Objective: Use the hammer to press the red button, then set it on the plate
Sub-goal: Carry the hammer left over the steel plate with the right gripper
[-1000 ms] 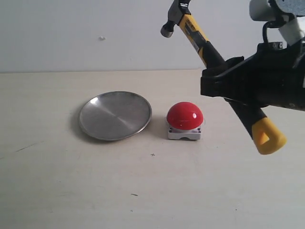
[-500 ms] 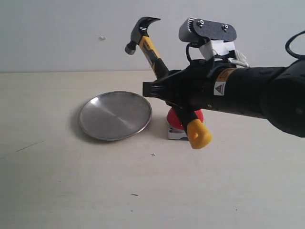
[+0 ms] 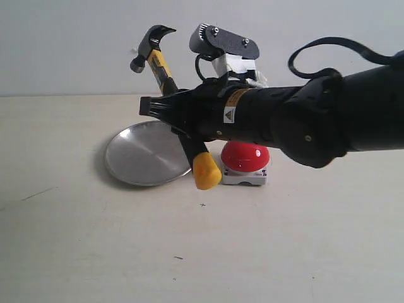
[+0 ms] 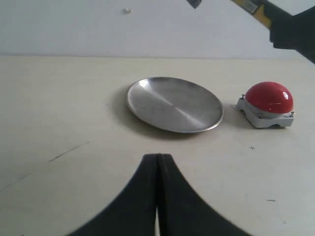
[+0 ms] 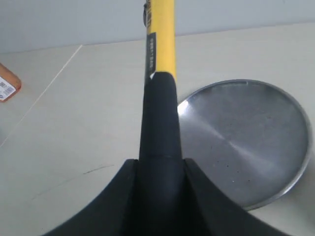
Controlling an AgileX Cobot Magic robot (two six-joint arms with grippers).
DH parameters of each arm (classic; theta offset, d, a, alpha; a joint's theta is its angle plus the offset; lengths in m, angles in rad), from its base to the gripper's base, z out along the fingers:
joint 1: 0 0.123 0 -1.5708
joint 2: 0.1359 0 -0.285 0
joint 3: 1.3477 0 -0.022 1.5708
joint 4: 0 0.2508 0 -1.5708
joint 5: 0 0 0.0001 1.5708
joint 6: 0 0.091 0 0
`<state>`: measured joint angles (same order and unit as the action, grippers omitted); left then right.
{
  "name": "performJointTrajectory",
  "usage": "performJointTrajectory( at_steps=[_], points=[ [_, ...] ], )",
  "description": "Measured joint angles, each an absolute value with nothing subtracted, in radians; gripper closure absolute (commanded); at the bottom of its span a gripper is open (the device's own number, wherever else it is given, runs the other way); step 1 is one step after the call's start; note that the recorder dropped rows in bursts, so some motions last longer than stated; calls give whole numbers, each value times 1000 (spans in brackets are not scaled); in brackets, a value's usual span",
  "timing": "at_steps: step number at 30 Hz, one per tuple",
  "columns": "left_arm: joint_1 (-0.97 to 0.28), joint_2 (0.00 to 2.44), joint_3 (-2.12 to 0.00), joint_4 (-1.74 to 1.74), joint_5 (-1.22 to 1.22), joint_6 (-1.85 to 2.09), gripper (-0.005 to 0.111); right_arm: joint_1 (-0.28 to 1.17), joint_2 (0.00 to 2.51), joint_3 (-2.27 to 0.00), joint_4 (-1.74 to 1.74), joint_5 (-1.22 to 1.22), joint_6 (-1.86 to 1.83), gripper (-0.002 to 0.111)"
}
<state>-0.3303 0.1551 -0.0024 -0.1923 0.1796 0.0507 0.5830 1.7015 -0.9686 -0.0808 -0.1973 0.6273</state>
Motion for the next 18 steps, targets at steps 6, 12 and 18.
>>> performJointTrajectory(
  at_steps=[6, 12, 18],
  points=[
    [-330, 155, -2, -192, 180, 51, 107, 583, 1815, -1092, -302, -210, 943, 108],
    [-330, 155, -2, -192, 180, 51, 107, 518, 1870, -1192, -708, -412, 1443, 108],
    [-330, 155, -2, -192, 180, 51, 107, 457, 1911, -1221, -856, -556, 1642, 108]
  ],
)
